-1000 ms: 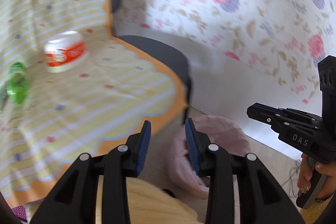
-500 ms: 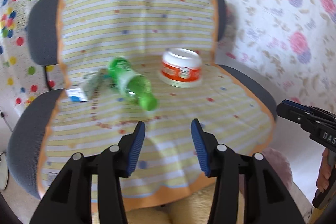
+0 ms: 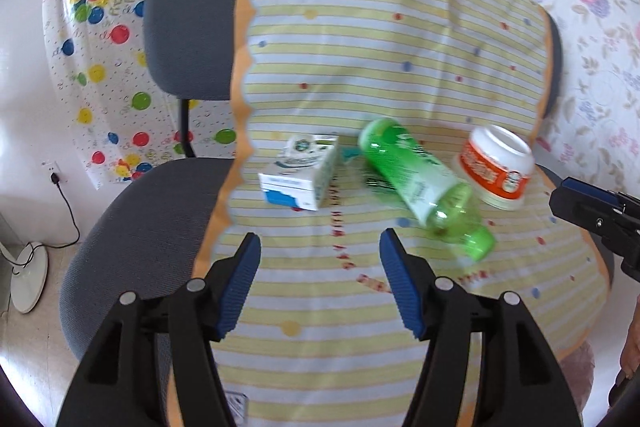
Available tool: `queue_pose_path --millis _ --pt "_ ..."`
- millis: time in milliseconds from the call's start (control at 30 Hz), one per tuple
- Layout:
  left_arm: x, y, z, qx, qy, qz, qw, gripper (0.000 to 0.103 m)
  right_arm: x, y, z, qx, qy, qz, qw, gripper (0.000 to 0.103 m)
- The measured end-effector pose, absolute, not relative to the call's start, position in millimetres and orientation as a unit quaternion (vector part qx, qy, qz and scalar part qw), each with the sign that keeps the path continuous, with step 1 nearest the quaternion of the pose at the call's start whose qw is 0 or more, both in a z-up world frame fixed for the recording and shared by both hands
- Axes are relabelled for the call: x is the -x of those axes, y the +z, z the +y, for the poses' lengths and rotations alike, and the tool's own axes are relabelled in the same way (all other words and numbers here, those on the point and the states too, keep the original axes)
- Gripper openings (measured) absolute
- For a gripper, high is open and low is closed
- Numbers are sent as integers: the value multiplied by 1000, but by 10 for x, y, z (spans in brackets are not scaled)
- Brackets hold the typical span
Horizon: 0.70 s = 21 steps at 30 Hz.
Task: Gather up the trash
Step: 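Grasp the clear mango candy wrapper with the right tool while the left tool grasps the white milk carton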
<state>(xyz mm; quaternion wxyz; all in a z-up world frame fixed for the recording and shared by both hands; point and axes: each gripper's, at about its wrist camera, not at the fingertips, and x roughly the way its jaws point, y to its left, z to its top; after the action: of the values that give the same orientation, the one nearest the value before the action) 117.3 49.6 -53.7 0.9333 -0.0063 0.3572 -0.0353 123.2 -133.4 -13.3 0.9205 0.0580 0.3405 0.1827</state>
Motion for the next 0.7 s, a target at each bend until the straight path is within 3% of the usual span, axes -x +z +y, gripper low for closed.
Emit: queue_pose_path --millis 400,467,700 --pt "-1776 -838 1091 40 -6 384 923 60 -2246 -732 -311 -4 200 410 890 37" --pt "-1837 -881 1137 47 -6 387 921 60 -2310 -785 -163 39 171 397 901 41" --pt "-1978 -996 1185 63 -17 395 916 60 -2546 -912 9 114 99 408 901 39"
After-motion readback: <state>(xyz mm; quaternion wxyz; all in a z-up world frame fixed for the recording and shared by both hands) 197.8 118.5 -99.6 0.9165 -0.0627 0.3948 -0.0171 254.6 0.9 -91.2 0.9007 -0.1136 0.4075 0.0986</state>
